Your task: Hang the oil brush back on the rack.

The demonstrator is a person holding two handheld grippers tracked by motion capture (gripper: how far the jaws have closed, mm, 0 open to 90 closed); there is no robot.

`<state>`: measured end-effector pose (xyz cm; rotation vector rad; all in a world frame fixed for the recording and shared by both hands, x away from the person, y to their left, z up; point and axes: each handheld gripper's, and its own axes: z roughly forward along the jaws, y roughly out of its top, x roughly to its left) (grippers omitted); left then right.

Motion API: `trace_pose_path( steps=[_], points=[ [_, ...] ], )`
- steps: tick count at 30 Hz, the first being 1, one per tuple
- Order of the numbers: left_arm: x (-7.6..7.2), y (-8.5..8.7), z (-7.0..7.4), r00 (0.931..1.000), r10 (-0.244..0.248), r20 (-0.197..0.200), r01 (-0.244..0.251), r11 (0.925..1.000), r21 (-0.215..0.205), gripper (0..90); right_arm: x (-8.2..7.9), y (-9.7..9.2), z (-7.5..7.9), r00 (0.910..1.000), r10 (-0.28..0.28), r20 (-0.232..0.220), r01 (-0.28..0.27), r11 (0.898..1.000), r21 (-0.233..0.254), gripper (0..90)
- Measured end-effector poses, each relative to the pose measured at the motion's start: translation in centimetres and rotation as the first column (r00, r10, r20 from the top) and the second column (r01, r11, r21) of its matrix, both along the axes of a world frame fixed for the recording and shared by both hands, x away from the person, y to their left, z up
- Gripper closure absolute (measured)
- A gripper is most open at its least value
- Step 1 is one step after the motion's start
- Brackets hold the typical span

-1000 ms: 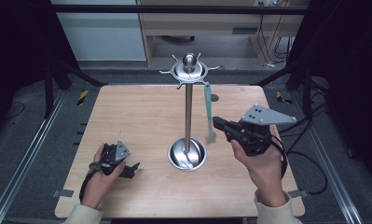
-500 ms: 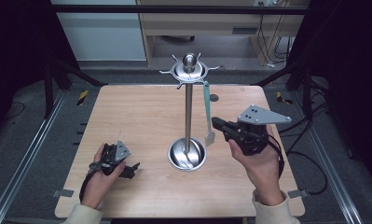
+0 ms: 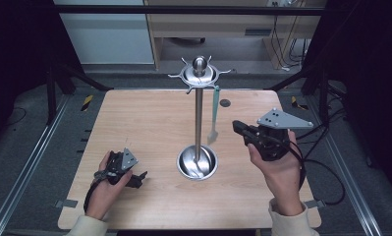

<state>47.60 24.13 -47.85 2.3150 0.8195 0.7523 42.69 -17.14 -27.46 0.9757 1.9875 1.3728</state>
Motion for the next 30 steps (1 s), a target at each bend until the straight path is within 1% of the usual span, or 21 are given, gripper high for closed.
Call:
trace_pose_path(
  steps=[3,6,10,13,14,15,16,20,22,25,28,29,30],
  points=[
    [0.0,0.0,0.0,1.0000,0.001,0.000,-0.001,1.0000,-0.001,3.1,0.1,-0.1,-0.1,0.9999,-0.016,-0.004,0.016,1.000,-0.002,85.8],
    [0.0,0.0,0.0,1.0000,0.001,-0.001,-0.001,1.0000,-0.002,3.1,0.3,-0.4,-0.2,0.9994,-0.033,-0.006,0.033,0.999,-0.009,81.5],
    [0.0,0.0,0.0,1.0000,0.003,0.001,-0.003,1.0000,-0.005,3.1,0.5,-0.6,-0.3,0.9985,-0.054,-0.010,0.054,0.999,-0.005,74.9],
    [0.0,0.0,0.0,1.0000,0.003,0.002,-0.003,1.0000,-0.004,3.1,0.7,-0.7,-0.4,0.9974,-0.071,-0.010,0.071,0.997,-0.015,65.8],
    [0.0,0.0,0.0,1.0000,0.003,0.004,-0.003,1.0000,-0.004,3.1,0.8,-0.8,-0.6,0.9955,-0.095,-0.009,0.095,0.995,-0.012,60.0],
    [0.0,0.0,0.0,1.0000,0.003,0.004,-0.003,1.0000,-0.004,3.1,0.8,-0.8,-0.6,0.9955,-0.095,-0.009,0.095,0.995,-0.012,60.0],
    [0.0,0.0,0.0,1.0000,0.003,0.005,-0.003,1.0000,-0.005,3.1,0.9,-0.9,-0.6,0.9951,-0.099,-0.011,0.098,0.995,-0.011,57.2],
    [0.0,0.0,0.0,1.0000,0.003,0.004,-0.003,1.0000,-0.004,3.1,1.5,-1.1,-1.0,0.9924,-0.121,-0.020,0.121,0.992,-0.029,41.4],
    [0.0,0.0,0.0,1.0000,0.002,0.004,-0.002,1.0000,-0.004,3.1,1.7,-1.2,-1.2,0.9905,-0.135,-0.025,0.135,0.990,-0.033,35.3],
    [0.0,0.0,0.1,1.0000,0.004,0.004,-0.004,1.0000,-0.003,3.1,2.2,-1.4,-1.5,0.9852,-0.170,-0.024,0.169,0.985,-0.045,27.3],
    [0.0,0.0,0.1,1.0000,0.005,0.004,-0.005,1.0000,-0.003,3.1,2.5,-1.7,-1.8,0.9806,-0.196,-0.005,0.195,0.979,-0.066,19.1],
    [0.0,0.0,0.1,1.0000,0.004,0.003,-0.004,1.0000,-0.003,3.1,2.7,-1.9,-2.0,0.9759,-0.218,0.007,0.218,0.972,-0.088,14.4],
    [0.0,0.0,0.1,1.0000,0.004,0.003,-0.004,1.0000,-0.005,3.1,2.7,-1.9,-2.0,0.9759,-0.218,0.007,0.218,0.972,-0.088,14.4]
  ],
)
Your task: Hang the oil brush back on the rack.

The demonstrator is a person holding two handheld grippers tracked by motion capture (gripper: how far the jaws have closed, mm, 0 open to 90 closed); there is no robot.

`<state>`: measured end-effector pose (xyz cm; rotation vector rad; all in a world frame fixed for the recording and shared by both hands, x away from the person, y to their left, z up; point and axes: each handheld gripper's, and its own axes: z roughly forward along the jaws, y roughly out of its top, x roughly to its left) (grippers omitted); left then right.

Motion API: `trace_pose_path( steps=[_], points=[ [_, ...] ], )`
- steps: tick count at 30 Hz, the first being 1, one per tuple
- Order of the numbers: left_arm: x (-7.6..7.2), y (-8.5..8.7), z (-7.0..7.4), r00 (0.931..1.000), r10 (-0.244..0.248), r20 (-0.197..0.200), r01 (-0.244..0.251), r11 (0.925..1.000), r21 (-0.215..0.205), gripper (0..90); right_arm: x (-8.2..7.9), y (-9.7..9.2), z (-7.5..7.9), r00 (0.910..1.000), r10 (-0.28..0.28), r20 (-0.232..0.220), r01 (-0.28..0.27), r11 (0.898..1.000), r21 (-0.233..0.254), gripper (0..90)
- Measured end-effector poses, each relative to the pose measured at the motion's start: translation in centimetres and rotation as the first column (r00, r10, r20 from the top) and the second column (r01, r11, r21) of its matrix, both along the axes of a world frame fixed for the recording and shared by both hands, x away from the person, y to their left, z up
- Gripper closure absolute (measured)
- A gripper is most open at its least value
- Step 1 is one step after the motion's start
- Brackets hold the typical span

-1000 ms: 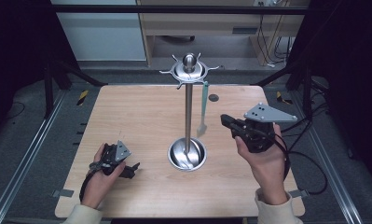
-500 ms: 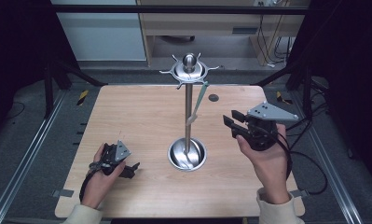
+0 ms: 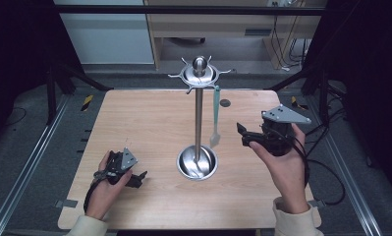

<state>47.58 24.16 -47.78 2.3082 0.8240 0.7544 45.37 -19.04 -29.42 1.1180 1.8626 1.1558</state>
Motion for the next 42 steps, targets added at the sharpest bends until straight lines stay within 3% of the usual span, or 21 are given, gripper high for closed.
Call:
trace_pose_path(
  steps=[4,7,14,21,42],
  points=[
    [0.0,0.0,0.0,1.0000,0.000,0.000,0.000,1.0000,0.002,3.1,0.3,-0.7,-0.4,0.9994,-0.030,0.015,0.030,1.000,-0.004,7.5],
    [0.0,0.0,0.0,1.0000,0.000,0.002,0.000,1.0000,0.000,3.1,0.6,-1.5,-0.8,0.9988,-0.048,0.011,0.048,0.999,0.010,7.1],
    [0.0,0.0,0.0,1.0000,0.000,0.000,0.000,1.0000,0.001,3.1,1.6,-3.3,-2.3,0.9960,-0.086,-0.025,0.087,0.996,0.033,7.0],
    [0.0,0.0,0.0,1.0000,0.000,0.000,0.000,1.0000,0.000,3.1,2.6,-4.3,-4.0,0.9905,-0.121,-0.065,0.122,0.992,0.015,7.5],
    [0.0,-0.1,0.0,1.0000,-0.004,0.000,0.004,1.0000,0.002,3.1,4.3,-5.9,-8.4,0.9801,-0.144,-0.136,0.145,0.989,-0.004,8.1]
  ],
)
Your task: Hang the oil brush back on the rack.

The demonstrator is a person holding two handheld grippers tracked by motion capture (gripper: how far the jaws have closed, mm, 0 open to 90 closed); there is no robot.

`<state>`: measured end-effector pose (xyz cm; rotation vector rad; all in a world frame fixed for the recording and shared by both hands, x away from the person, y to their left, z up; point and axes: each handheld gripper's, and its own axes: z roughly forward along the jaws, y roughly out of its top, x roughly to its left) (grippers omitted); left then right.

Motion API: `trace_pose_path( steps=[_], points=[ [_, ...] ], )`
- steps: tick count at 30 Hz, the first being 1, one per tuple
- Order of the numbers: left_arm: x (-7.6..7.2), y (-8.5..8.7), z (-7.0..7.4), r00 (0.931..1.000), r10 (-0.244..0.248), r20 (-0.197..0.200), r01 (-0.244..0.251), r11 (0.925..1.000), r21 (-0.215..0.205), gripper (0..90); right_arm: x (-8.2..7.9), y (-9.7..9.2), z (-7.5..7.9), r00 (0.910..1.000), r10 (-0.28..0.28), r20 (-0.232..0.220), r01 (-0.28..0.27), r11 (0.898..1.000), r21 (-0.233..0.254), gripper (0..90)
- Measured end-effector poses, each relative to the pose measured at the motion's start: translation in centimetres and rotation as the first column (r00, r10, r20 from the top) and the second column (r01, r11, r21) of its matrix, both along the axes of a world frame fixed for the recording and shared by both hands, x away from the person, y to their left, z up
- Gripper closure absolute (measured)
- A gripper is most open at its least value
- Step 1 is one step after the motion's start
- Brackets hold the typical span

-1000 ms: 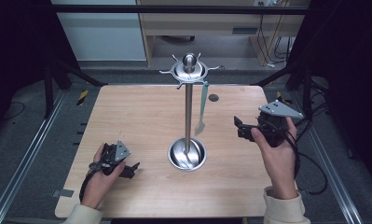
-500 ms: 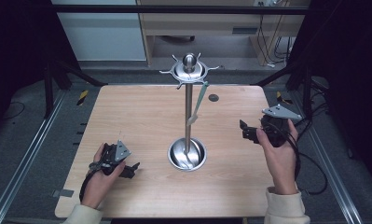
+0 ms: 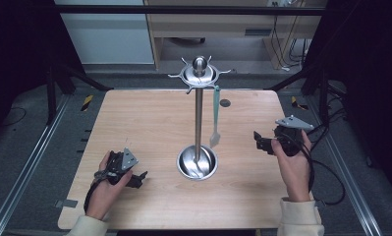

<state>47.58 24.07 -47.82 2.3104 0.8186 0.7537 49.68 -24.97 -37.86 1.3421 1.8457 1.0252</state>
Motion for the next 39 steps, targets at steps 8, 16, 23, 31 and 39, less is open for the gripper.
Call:
trace_pose_path(
  steps=[8,16,23,31,39],
  points=[
    [0.0,0.0,0.0,1.0000,0.000,0.001,0.000,1.0000,0.000,3.1,0.7,0.2,-2.1,0.9994,0.007,-0.033,-0.008,1.000,-0.012,8.2],
    [0.0,0.0,0.0,1.0000,0.000,0.001,0.000,1.0000,0.000,3.1,1.1,0.5,-3.5,0.9976,0.015,-0.068,-0.015,1.000,-0.009,8.4],
    [0.0,0.0,0.0,1.0000,0.000,-0.001,0.000,1.0000,0.004,3.1,1.5,0.8,-4.6,0.9951,0.023,-0.096,-0.024,1.000,-0.009,8.7],
    [0.0,-0.1,0.0,1.0000,-0.003,-0.001,0.003,1.0000,0.003,3.1,1.8,1.0,-5.7,0.9925,0.022,-0.120,-0.024,1.000,-0.014,9.1],
    [0.0,-0.1,0.0,1.0000,-0.004,-0.004,0.004,1.0000,0.005,3.1,2.0,1.3,-6.9,0.9903,0.035,-0.134,-0.040,0.999,-0.031,9.2]
  ],
)
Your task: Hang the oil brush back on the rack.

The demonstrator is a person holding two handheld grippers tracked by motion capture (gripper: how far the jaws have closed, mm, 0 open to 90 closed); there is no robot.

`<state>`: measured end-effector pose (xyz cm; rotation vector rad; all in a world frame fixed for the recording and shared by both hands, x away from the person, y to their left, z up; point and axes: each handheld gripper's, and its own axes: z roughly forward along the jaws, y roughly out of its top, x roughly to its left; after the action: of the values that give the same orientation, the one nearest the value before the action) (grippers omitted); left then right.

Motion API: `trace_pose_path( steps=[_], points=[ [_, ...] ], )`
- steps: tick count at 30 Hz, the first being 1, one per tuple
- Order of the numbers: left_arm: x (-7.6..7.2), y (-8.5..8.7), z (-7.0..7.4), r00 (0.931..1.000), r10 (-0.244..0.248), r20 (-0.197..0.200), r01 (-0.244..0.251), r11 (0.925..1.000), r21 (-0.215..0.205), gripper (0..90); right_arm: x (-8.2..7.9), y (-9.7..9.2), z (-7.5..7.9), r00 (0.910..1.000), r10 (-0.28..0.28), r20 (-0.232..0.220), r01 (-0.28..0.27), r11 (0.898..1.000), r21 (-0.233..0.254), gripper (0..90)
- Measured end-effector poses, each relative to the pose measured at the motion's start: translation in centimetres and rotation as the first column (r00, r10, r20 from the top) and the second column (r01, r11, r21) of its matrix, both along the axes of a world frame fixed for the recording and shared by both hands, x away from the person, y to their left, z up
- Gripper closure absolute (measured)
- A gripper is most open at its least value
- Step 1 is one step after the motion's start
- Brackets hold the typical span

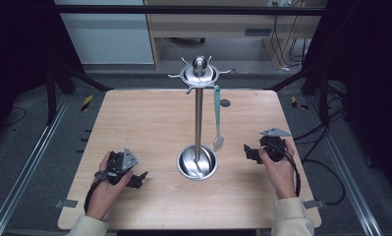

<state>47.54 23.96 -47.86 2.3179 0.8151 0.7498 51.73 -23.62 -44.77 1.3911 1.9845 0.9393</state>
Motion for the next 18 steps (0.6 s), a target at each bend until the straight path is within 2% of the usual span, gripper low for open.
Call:
trace_pose_path(
  steps=[13,18],
  points=[
    [0.0,-0.1,0.0,1.0000,0.000,0.000,0.000,1.0000,0.000,3.1,0.4,0.4,-1.6,0.9993,0.017,-0.034,-0.017,1.000,-0.006,9.4],
    [0.0,-0.1,0.0,1.0000,0.000,0.000,0.000,1.0000,0.000,3.1,0.4,0.7,-2.0,0.9984,0.035,-0.045,-0.034,0.999,0.006,9.5]
  ],
)
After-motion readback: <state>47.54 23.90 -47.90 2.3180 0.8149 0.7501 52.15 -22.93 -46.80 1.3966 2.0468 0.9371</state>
